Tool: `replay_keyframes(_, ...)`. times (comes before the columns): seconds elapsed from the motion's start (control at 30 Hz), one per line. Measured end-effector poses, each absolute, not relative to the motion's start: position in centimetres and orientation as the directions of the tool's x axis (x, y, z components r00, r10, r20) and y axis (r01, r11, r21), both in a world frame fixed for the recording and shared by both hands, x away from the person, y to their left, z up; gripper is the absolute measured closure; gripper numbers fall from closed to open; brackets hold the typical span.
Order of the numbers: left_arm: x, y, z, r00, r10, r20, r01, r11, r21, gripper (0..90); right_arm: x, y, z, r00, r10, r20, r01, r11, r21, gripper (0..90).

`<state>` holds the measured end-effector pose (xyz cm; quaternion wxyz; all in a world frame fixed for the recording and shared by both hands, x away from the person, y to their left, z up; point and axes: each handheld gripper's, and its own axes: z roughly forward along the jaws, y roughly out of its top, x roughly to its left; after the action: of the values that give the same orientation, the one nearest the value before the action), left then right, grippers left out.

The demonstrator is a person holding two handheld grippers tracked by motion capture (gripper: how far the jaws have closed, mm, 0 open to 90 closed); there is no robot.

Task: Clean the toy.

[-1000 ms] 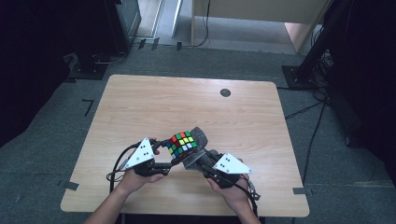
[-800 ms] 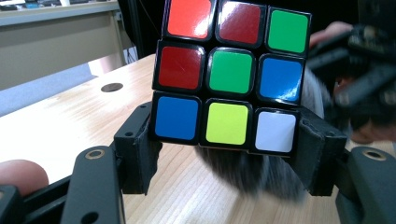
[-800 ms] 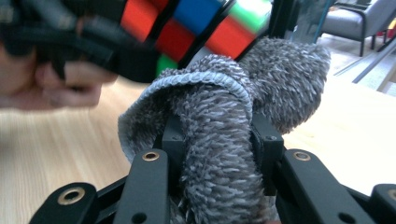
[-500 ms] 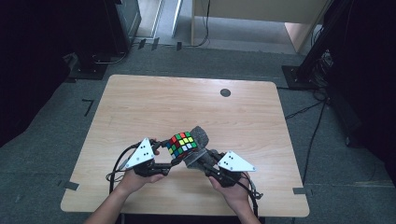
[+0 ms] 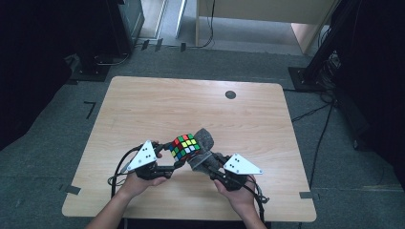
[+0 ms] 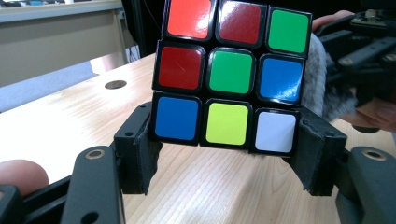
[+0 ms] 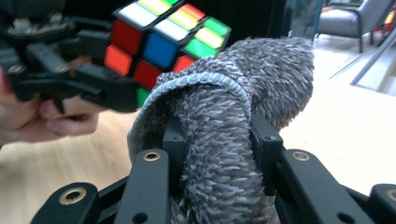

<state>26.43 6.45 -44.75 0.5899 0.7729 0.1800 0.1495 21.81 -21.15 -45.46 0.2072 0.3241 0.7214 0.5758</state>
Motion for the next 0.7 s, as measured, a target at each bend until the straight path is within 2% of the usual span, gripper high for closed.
replay_keyframes(0.13,26.5,6.7,-44.6,0.887,0.461,0.017,0.102,-0.232,0.967,33.8,21.6,-20.2,-45.9,-0.725,0.688,0.033,0.226,0.193,0.955,66.6)
replay_keyframes(0.23,26.6,6.9,-44.6,0.882,0.471,0.019,0.104,-0.234,0.967,33.8,21.7,-20.7,-45.8,-0.716,0.697,0.032,0.225,0.188,0.956,66.4)
replay_keyframes(0.4,26.8,7.2,-44.8,0.874,0.486,0.022,0.111,-0.242,0.964,33.8,22.4,-23.9,-44.9,-0.608,0.789,0.091,0.259,0.089,0.962,66.0)
replay_keyframes(0.7,27.5,7.5,-45.0,0.849,0.529,0.009,0.143,-0.245,0.959,33.8,23.6,-29.6,-45.5,-0.391,0.914,0.110,0.345,0.034,0.938,65.4)
